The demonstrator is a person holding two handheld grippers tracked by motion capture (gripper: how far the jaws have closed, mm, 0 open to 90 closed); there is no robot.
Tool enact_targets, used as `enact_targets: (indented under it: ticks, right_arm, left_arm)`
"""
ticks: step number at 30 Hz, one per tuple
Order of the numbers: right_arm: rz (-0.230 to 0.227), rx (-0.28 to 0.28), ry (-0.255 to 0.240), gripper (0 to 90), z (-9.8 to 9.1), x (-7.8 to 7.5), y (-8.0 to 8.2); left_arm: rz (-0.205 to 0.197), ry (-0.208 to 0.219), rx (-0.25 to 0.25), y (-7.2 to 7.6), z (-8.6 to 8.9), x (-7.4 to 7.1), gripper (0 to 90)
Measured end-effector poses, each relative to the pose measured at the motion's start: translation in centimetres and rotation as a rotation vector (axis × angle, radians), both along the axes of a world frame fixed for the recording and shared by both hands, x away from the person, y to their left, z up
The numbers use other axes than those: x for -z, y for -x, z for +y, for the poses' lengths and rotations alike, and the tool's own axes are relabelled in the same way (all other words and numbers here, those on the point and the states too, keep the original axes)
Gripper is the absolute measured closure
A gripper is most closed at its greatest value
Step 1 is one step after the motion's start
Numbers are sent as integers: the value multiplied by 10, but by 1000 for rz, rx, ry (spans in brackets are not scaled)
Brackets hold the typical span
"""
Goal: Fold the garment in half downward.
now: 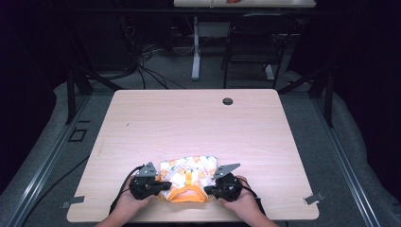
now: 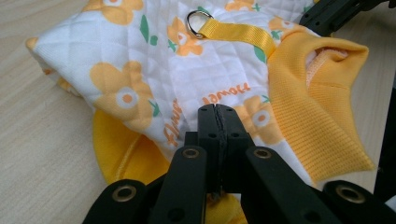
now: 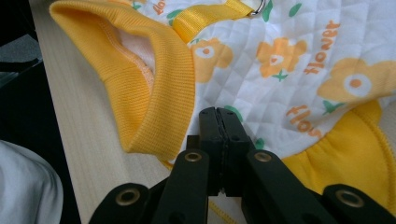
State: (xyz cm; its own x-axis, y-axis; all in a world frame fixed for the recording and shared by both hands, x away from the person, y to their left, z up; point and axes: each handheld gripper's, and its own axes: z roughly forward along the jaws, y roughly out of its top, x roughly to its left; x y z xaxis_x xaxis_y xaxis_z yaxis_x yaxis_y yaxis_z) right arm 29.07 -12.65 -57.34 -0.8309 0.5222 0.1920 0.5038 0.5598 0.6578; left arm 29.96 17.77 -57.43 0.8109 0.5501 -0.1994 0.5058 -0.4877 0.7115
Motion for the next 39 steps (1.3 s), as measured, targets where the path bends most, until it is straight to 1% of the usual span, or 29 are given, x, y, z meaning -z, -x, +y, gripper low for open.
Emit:
enact_targets:
  ticks: [2,3,5,6,11,12,13,15,17,18,19,20,21,22,23,24,26,27,28,29,30,31,33,35,36,38,39]
  right_arm:
    - [11,9,2,895,0,0,-2]
    - [9,15,-3,895,0,0,-3]
    - [7,18,2,895,0,0,-5]
    - [7,26,-5,895,0,0,-6]
    - [12,36,-3,896,0,0,-12]
    - [11,39,-7,897,0,1,-14]
    - [18,41,-1,897,0,0,-16]
    - [33,46,-9,899,-1,1,-19]
    - [52,64,-18,899,-1,1,-23]
    - [56,68,-20,899,-2,1,-25]
    - [63,78,-32,899,-2,1,-27]
    - [69,80,-27,898,-3,1,-29]
    - [64,82,-38,899,-3,2,-31]
    - [61,84,-36,898,-4,2,-33]
    - [55,89,-29,899,-4,1,-35]
    - [55,88,-27,899,-4,1,-36]
    - [45,83,-4,899,-2,0,-40]
    - [42,88,5,899,-2,-1,-41]
    - [29,96,9,898,-1,-1,-43]
    - [20,114,5,898,-1,0,-45]
    - [20,122,-4,898,-2,0,-47]
    - [19,123,-10,898,-3,1,-49]
    - [28,131,-21,899,-5,2,-53]
    - [32,143,-35,899,-8,3,-57]
    - [31,147,-38,899,-8,3,-59]
    - [24,149,-19,899,-7,2,-61]
    - [10,149,4,899,-5,0,-63]
  left_arm:
    - [-3,-2,-1,-3,0,0,893]
    - [-1,-4,-1,-4,0,0,894]
    - [-2,-3,-8,-8,-1,0,894]
    - [-3,-1,-11,-9,-2,0,895]
    - [-24,-12,-16,-19,-3,0,895]
    - [-24,-7,-23,-21,-4,1,896]
    - [-22,-6,-25,-22,-3,1,896]
    - [-14,4,-34,-26,-3,2,898]
    - [-7,7,-45,-30,-4,2,898]
    - [-15,6,-46,-31,-4,2,898]
    - [-15,9,-47,-33,-4,2,898]
    - [-9,19,-59,-35,-4,3,898]
    - [-4,29,-63,-37,-3,3,898]
    - [3,36,-68,-39,-3,4,898]
    - [21,42,-71,-41,-3,4,898]
    - [23,40,-72,-44,-3,3,898]
    - [21,25,-74,-48,-5,2,898]
    - [16,19,-77,-50,-6,2,898]
    - [12,18,-80,-53,-8,2,897]
    - [14,27,-88,-56,-8,3,898]
    - [28,34,-90,-58,-7,3,897]
    - [34,41,-92,-61,-7,3,897]
    - [46,42,-88,-66,-7,3,897]
    - [44,30,-89,-70,-9,2,898]
    - [35,28,-89,-71,-10,2,898]
    - [36,30,-95,-74,-11,3,898]
    - [31,28,-101,-77,-12,3,898]
